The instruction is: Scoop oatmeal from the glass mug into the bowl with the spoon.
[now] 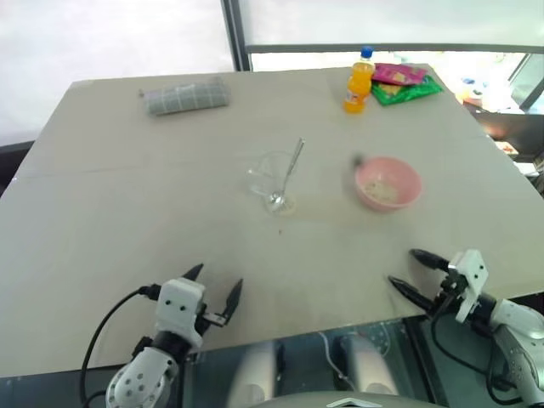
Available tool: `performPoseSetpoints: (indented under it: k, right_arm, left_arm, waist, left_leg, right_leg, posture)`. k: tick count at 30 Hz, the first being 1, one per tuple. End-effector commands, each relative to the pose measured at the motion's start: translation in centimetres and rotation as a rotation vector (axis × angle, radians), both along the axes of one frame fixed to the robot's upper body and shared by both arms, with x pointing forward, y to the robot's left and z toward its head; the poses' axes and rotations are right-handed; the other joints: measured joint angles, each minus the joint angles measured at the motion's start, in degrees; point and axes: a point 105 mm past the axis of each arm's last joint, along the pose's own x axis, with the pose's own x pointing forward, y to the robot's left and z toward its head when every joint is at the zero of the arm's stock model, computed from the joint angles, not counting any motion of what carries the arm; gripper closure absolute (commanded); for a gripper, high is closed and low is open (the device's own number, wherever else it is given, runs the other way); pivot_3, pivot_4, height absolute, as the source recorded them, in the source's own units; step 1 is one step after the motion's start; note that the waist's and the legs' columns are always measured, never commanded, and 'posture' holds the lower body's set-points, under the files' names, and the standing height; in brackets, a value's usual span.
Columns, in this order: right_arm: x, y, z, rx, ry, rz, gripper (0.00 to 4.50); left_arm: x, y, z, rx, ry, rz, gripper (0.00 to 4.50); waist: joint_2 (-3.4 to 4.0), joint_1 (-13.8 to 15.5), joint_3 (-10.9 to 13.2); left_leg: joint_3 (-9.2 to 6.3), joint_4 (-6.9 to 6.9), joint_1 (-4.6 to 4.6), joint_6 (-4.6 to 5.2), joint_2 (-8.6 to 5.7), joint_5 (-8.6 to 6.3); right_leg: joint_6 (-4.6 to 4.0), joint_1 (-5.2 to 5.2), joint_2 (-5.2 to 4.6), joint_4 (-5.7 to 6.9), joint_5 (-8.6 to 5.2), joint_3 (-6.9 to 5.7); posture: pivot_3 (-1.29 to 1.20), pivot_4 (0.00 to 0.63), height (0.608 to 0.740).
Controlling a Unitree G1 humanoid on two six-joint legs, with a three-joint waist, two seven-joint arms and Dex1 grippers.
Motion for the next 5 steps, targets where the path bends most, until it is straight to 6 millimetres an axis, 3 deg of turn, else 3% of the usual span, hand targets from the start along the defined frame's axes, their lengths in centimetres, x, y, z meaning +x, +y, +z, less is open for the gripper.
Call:
performPoseSetpoints:
  k: [1, 5]
  right_arm:
    - [0.11, -0.85, 0.11, -0.012, -0.015, -0.026, 0.00]
    - [0.32, -0.97, 0.11, -0.012, -0.020, -0.032, 0.00]
  left_arm:
    - [-0.07, -0.44, 0.87, -0.013, -0.032, -0.032, 0.04]
    - [-0.17, -0.54, 0.85, 0.013, -0.030, -0.048, 0.04]
  waist:
    - [0.00, 0.10, 0.00]
    - [-0.01, 0.16, -0.01]
  left_leg:
    - [0.00, 0.00, 0.00, 0.00, 0.00, 0.00]
    - [-0.01, 0.01, 0.04, 0.00, 0.00, 0.00]
  right_leg:
    - [0.00, 0.00, 0.00, -0.01, 0.00, 0.00]
    - [0.00, 0.00, -0.01, -0.01, 0.00, -0.01]
  posture:
    - [0.00, 0.150, 0.740]
    - [0.00, 0.150, 0.740]
